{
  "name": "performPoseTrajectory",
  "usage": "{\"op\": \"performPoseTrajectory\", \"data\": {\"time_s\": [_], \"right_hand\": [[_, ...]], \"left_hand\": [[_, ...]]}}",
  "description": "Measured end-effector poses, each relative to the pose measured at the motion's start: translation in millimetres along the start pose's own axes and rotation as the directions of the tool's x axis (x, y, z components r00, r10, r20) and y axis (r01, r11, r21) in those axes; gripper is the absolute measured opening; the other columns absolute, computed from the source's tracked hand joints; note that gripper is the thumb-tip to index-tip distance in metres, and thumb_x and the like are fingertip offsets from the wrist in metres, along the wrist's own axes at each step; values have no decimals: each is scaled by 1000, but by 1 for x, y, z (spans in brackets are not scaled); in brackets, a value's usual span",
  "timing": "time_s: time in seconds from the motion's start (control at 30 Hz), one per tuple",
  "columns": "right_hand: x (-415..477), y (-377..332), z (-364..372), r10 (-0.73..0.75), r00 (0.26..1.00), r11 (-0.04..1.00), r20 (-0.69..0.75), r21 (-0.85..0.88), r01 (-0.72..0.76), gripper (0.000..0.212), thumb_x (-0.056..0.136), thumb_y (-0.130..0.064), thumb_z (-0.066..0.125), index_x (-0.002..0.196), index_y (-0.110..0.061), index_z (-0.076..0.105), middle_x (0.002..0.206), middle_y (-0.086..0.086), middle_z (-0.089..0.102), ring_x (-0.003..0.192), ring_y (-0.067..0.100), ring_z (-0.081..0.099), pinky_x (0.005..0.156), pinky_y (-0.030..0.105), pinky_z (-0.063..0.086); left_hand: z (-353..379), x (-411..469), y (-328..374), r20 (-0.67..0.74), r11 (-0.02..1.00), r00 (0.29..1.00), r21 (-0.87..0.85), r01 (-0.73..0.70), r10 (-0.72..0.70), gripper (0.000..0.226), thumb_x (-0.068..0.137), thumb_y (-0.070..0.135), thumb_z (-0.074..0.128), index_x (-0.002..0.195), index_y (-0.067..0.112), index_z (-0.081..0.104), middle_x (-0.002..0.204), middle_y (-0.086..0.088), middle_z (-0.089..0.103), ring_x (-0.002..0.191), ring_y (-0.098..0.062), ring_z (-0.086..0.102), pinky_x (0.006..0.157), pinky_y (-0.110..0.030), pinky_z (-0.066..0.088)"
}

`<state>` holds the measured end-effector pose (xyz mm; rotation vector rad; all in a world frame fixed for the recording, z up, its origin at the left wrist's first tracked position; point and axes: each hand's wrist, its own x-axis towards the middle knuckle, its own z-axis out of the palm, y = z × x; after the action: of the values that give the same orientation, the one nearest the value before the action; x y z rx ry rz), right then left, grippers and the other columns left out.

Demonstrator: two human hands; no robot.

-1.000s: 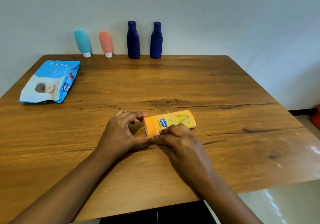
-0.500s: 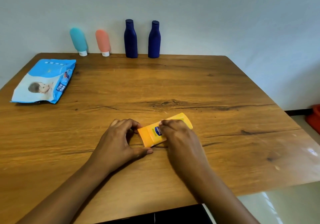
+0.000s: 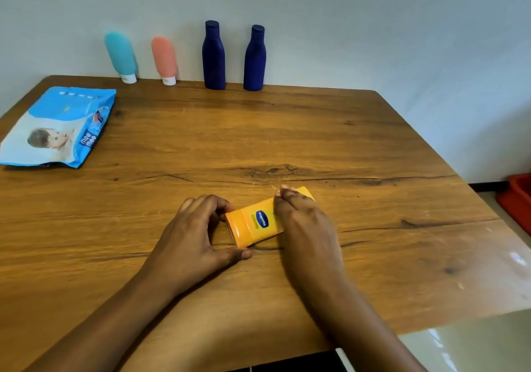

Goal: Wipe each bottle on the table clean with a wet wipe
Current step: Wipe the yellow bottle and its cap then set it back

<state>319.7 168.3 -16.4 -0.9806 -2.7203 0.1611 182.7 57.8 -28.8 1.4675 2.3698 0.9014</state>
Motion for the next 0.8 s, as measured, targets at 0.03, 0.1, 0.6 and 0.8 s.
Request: {"op": "performPoseTrajectory", "data": {"time_s": [0.03,0.1,0.6,0.8], "right_hand": [[-3,-8,4,-26,1000,1000,6,9,26,62,54,-10,87,112,-8,66,113,11,66,103,19,64,78,22,51],[-15,-27,9,-165,986,985,17,52,164,62,59,-13,84,118,-8,62,119,11,63,110,20,60,85,22,45],[-9,-22,1,-212,977,970,12,125,209,57,68,-6,76,122,-7,57,123,10,58,109,21,53,73,26,52],[14,29,0,99,986,994,-136,68,-91,39,82,-1,60,120,-7,59,115,8,61,97,19,52,75,27,48]], "left_hand": [[1,0,-1,-1,1000,1000,0,-3,3,66,50,57,79,104,37,47,95,29,42,97,10,39,67,-9,32],[1,0,-1,-2,1000,1000,1,-11,11,67,49,64,72,105,37,47,96,29,42,97,9,40,69,-9,33],[-1,-3,0,-45,999,998,-11,-35,35,65,51,46,83,106,32,53,96,27,45,95,6,44,68,-10,33],[-1,-1,1,-39,1000,999,3,-19,20,67,50,52,83,107,37,50,97,25,46,95,10,41,67,-8,32]]}}
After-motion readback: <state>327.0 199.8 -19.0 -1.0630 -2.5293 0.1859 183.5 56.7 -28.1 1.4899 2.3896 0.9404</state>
